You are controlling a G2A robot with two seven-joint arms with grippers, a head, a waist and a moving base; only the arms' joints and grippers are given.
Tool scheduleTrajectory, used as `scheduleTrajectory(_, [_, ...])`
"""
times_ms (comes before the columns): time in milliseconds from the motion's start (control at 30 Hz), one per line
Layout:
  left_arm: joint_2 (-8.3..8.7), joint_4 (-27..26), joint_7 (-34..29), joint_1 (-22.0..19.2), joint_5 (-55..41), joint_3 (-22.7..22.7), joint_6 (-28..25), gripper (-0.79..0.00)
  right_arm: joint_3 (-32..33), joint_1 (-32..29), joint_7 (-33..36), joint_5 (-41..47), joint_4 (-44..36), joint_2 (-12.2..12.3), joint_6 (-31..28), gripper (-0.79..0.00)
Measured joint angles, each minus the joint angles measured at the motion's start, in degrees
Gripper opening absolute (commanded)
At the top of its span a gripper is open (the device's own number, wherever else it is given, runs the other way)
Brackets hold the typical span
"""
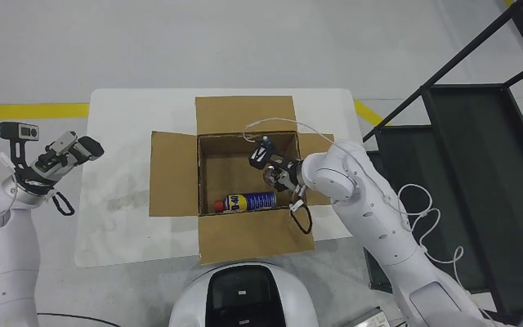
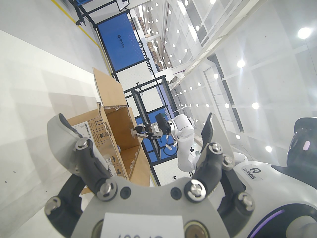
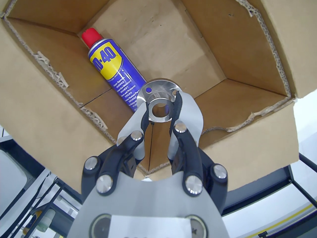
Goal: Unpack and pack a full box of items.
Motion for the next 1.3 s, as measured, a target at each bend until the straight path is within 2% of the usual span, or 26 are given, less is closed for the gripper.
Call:
scheduleTrajectory(367, [0.00,0.00,0.00,0.00,0.00,0.00,0.00,0.000,10.83,-9.17,6.28,-1.17,-10.85,4.19,3.30,-0.785])
scheduleTrajectory(600, [0.00,0.00,0.00,0.00,0.00,0.00,0.00,0.000,22.47,-18.43,5.39,1.06,-12.06,6.81,2.41,-0.785])
scheduleTrajectory(833, [0.00,0.00,0.00,0.00,0.00,0.00,0.00,0.000,31.97,-26.06,3.08,3.34,-12.70,7.94,1.90,-0.785])
scheduleTrajectory(967, [0.00,0.00,0.00,0.00,0.00,0.00,0.00,0.000,34.24,-29.03,0.65,3.27,-10.31,8.25,1.96,-0.785])
scheduleTrajectory(1300, [0.00,0.00,0.00,0.00,0.00,0.00,0.00,0.000,33.50,-33.71,-5.82,1.17,-6.23,8.51,3.89,-0.785])
